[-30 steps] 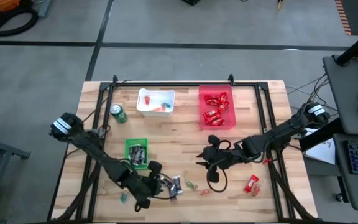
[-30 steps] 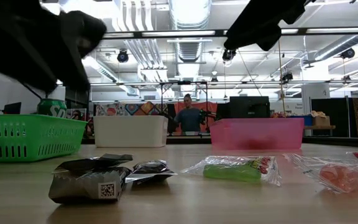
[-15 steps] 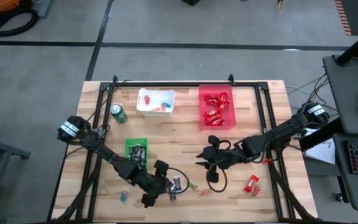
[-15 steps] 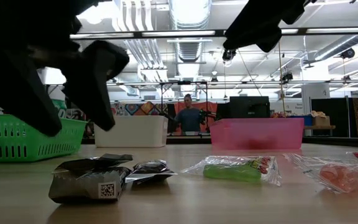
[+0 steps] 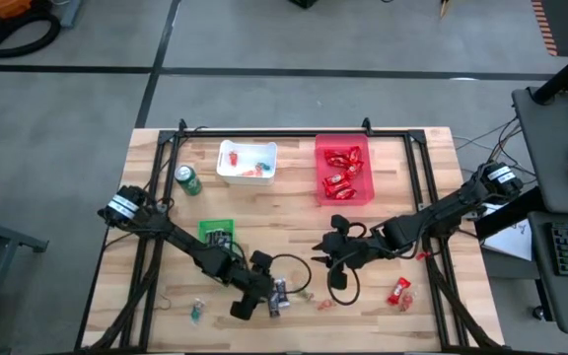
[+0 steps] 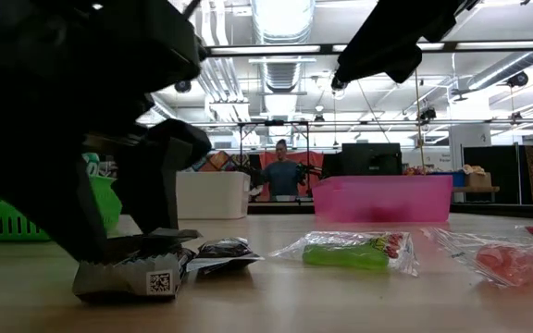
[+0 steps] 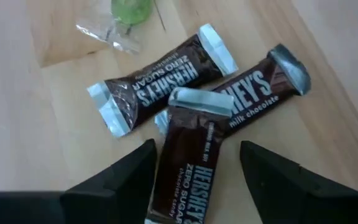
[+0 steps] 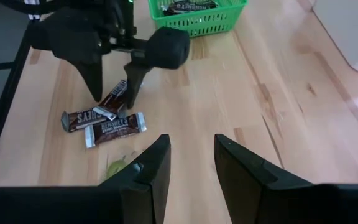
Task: Organize candy in baskets
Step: Put the brown chocolate into the green basket
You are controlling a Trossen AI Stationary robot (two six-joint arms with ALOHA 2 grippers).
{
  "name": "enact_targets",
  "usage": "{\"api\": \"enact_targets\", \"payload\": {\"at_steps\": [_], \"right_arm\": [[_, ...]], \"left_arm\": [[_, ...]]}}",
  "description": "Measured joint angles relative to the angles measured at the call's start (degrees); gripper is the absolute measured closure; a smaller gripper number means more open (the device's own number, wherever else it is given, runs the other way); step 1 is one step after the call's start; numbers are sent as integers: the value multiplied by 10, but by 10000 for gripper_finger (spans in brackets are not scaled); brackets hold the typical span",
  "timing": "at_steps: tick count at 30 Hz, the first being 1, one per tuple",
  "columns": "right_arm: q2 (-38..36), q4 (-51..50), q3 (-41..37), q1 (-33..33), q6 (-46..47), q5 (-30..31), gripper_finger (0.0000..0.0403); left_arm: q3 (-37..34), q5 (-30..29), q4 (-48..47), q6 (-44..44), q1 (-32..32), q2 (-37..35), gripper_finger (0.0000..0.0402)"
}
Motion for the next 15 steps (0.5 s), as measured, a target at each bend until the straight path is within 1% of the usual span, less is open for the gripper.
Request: {"api": "enact_targets", "payload": {"at_steps": [4,8,12,15], "right_arm": [[0,0,-1,0,1,0,287],[0,0,-1,0,1,0,287],[0,1,-1,0,1,0,287],[0,5,-1,0,1,0,287]], "left_arm": [[0,39,4,2,11,0,222],[0,76,5,11,20,0,287],[0,88,9,22,23,0,348],[4,90,8,37,23,-1,371]]}}
